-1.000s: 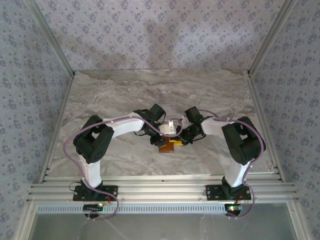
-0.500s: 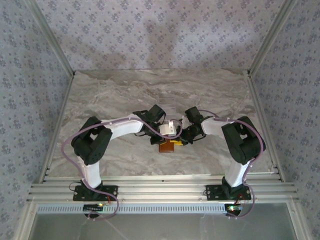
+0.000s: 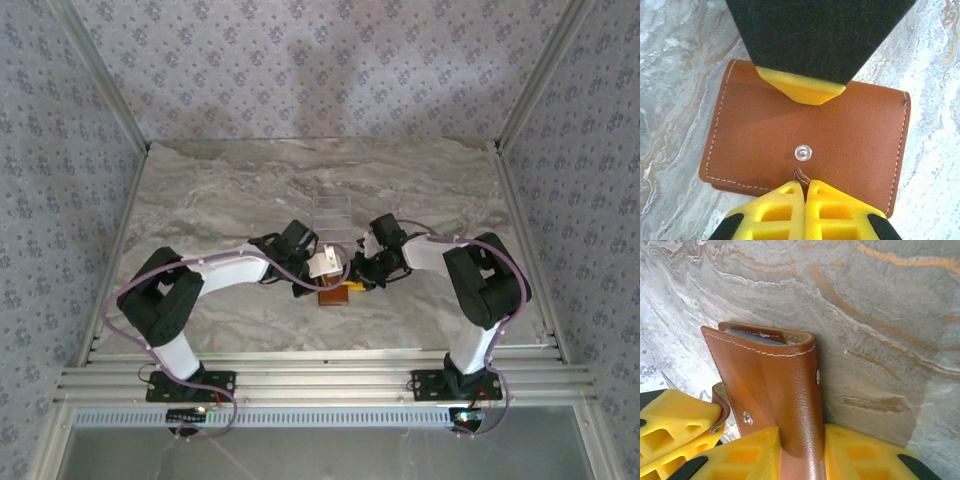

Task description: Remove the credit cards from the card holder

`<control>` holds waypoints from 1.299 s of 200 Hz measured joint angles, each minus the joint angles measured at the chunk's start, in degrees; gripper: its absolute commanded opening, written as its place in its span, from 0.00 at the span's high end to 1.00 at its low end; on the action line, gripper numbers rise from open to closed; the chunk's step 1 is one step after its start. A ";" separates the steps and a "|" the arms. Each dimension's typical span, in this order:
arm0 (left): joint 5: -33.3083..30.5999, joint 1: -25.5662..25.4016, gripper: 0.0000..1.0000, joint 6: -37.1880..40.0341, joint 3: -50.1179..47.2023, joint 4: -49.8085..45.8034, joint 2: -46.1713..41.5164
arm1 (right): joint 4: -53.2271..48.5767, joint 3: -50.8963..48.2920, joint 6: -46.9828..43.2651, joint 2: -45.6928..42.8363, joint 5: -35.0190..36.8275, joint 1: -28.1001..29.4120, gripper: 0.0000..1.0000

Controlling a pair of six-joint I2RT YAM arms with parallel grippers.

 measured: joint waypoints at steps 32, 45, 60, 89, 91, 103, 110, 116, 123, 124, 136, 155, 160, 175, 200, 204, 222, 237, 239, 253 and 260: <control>-1.44 0.24 0.77 -2.86 -2.29 2.56 -1.36 | -0.24 0.00 -0.98 -0.09 0.20 0.00 0.71; -2.23 0.39 0.70 -5.01 -3.50 3.78 -2.32 | -0.59 0.00 -1.20 -0.35 0.48 0.00 0.70; -3.34 0.72 0.65 -8.28 -4.74 4.55 -3.67 | -1.11 0.00 -1.25 -0.74 1.09 0.00 0.68; -6.27 0.79 0.62 -17.16 -5.22 5.55 -5.81 | -2.71 0.02 -1.44 -1.92 2.43 0.00 0.63; -6.58 0.79 0.62 -17.84 -5.22 5.60 -5.95 | -2.84 0.00 -1.42 -2.03 2.51 0.00 0.63; -8.37 0.79 0.60 -22.73 -5.05 5.18 -6.93 | -3.69 0.02 -1.44 -2.95 3.06 -0.04 0.62; -9.64 0.79 0.59 -25.86 -4.63 4.48 -7.37 | -4.02 0.00 -1.46 -3.56 3.23 -0.07 0.62; -10.75 0.79 0.57 -28.50 -4.15 3.85 -7.69 | -4.35 0.02 -1.44 -4.11 3.48 -0.11 0.62; -11.91 0.79 0.55 -31.32 -3.54 3.06 -8.02 | -4.68 0.02 -1.44 -4.87 3.67 -0.20 0.60; -12.24 0.79 0.54 -32.04 -3.41 2.89 -8.09 | -4.70 0.02 -1.44 -4.94 3.69 -0.22 0.60; -14.03 0.74 0.54 -36.83 -2.60 1.81 -8.92 | -5.33 0.02 -1.44 -6.23 4.09 -0.42 0.60; -17.14 0.74 0.53 -44.13 -1.55 -0.87 -10.84 | -6.64 0.02 -1.44 -8.61 4.70 -1.01 0.59; -17.92 0.74 0.53 -46.14 -1.01 -2.01 -11.23 | -6.95 0.02 -1.44 -9.25 4.79 -1.20 0.59; -20.31 0.59 0.51 -51.78 1.66 -6.08 -11.45 | -7.69 0.02 -1.44 -11.30 5.18 -1.88 0.59; -24.39 -0.20 0.49 -60.67 10.10 -15.82 -8.44 | -8.96 0.02 -1.62 -14.27 5.64 -3.52 0.59; -24.81 -0.44 0.49 -61.77 11.72 -17.20 -7.58 | -9.25 0.02 -1.66 -14.62 5.66 -3.87 0.59; -26.27 -1.99 0.49 -65.57 17.35 -21.81 -3.19 | -10.23 0.02 -2.08 -15.34 5.92 -5.33 0.59; -26.40 -3.72 0.49 -68.00 19.74 -24.52 -0.13 | -11.04 0.02 -2.58 -15.39 6.05 -6.49 0.59; -26.36 -3.98 0.49 -68.30 20.00 -24.92 0.35 | -11.17 0.02 -2.73 -15.39 6.05 -6.64 0.59; -25.79 -5.38 0.50 -69.96 21.70 -27.15 3.26 | -11.85 0.02 -3.19 -15.43 6.05 -7.52 0.59; -25.27 -5.95 0.50 -70.60 22.58 -28.09 4.66 | -12.15 0.02 -3.37 -15.45 6.05 -7.93 0.59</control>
